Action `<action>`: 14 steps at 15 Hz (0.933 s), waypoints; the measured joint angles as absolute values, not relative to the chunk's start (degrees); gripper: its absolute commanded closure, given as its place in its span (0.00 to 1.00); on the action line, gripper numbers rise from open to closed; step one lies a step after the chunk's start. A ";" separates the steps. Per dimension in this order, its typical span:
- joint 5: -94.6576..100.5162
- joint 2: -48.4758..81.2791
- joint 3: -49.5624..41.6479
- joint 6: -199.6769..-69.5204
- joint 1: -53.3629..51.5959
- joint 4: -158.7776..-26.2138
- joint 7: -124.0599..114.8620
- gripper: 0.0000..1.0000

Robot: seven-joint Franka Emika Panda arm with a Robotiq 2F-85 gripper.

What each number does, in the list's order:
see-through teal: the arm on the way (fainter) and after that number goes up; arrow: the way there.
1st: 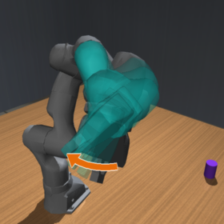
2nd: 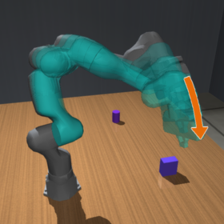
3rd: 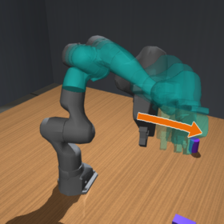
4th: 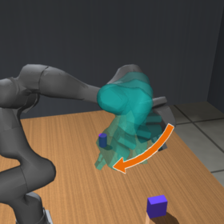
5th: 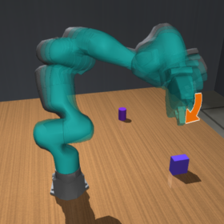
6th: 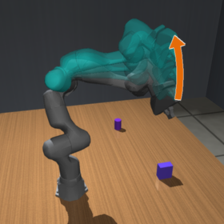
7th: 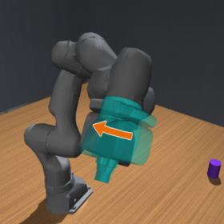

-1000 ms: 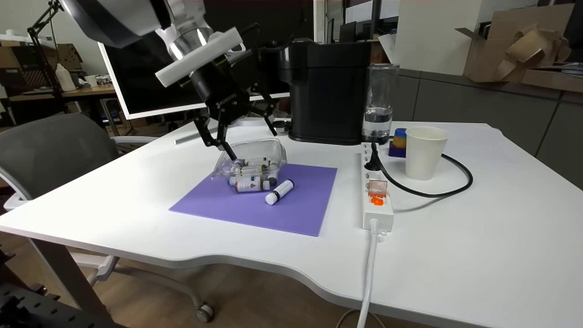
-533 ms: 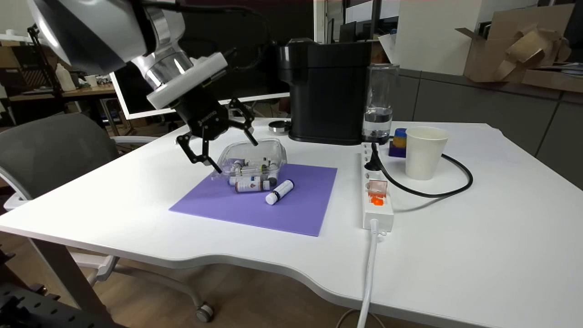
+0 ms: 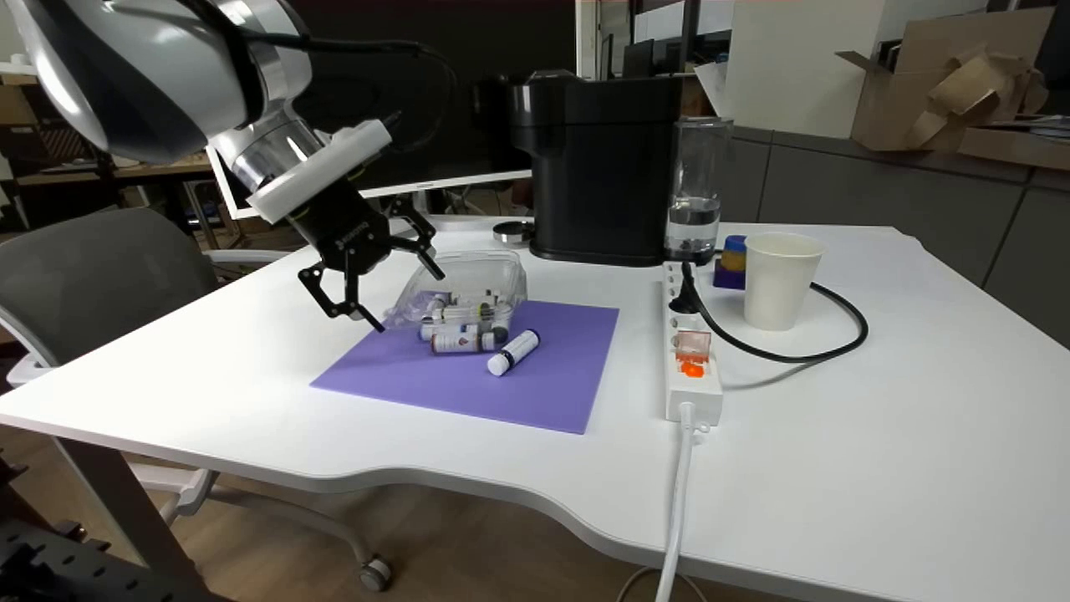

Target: Open the lid on the the clear container

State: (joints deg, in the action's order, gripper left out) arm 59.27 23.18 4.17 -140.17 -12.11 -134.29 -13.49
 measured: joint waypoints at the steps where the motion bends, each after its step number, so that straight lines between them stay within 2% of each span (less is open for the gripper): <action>1: 59.93 23.19 4.39 -140.42 -12.18 -134.37 -13.49 0.00; 14: 64.28 23.21 4.68 -141.30 -11.67 -134.12 -13.67 0.00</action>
State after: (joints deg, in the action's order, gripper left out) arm 64.28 23.21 4.68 -141.30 -11.67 -134.12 -13.67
